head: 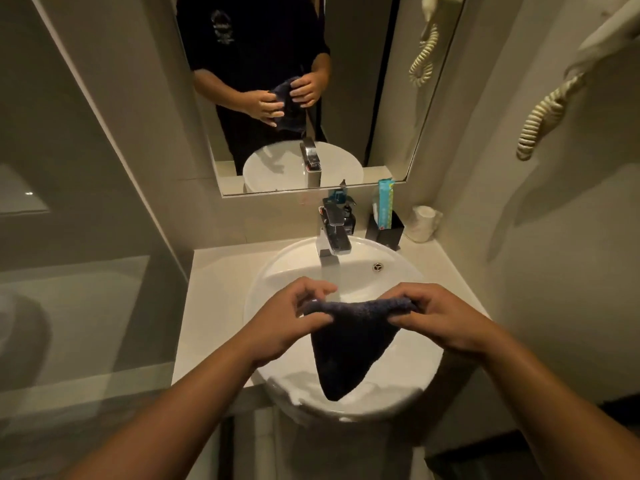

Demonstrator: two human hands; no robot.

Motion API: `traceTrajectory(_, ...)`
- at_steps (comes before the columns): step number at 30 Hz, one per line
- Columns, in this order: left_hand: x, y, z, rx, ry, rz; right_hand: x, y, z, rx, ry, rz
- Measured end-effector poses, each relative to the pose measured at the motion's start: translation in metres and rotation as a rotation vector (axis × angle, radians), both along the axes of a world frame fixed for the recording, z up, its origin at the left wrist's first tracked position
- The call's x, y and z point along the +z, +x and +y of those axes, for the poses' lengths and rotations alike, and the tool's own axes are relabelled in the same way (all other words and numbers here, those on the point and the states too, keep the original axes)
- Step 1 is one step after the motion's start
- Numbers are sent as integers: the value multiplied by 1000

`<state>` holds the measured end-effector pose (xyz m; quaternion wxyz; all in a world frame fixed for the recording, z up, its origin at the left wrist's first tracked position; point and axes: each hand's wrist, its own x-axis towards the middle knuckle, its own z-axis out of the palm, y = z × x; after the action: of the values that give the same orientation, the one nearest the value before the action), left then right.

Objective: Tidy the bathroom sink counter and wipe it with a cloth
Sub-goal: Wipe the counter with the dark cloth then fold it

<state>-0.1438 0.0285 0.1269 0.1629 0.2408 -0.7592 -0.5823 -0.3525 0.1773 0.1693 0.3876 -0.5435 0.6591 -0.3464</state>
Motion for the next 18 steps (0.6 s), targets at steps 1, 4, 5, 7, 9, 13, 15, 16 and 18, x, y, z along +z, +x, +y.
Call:
traceTrajectory(1,0,0,13,-3,7,6,-1,-5,11,9,3,-14)
traceTrajectory(4,-2,0,58,81,-96,-56,-13,-18,43,22,9,-9)
traceTrajectory(5,-4,1,74,136,-147,-82,-19,-22,54,24,14,8)
traceTrajectory(7,-12,3,106,251,-180,-88,-33,-28,75,53,43,32)
traceTrajectory(9,-25,7,136,315,-164,-106,-46,-31,97,92,81,35)
traceTrajectory(13,-46,17,186,329,-101,-172,-65,-34,131,163,121,-9)
traceTrajectory(15,-53,20,198,350,-57,-193,-73,-33,137,197,141,-36)
traceTrajectory(16,-56,20,199,368,-38,-204,-77,-33,137,198,151,-41)
traceTrajectory(18,-65,18,192,398,-27,-245,-87,-32,130,150,159,-40)
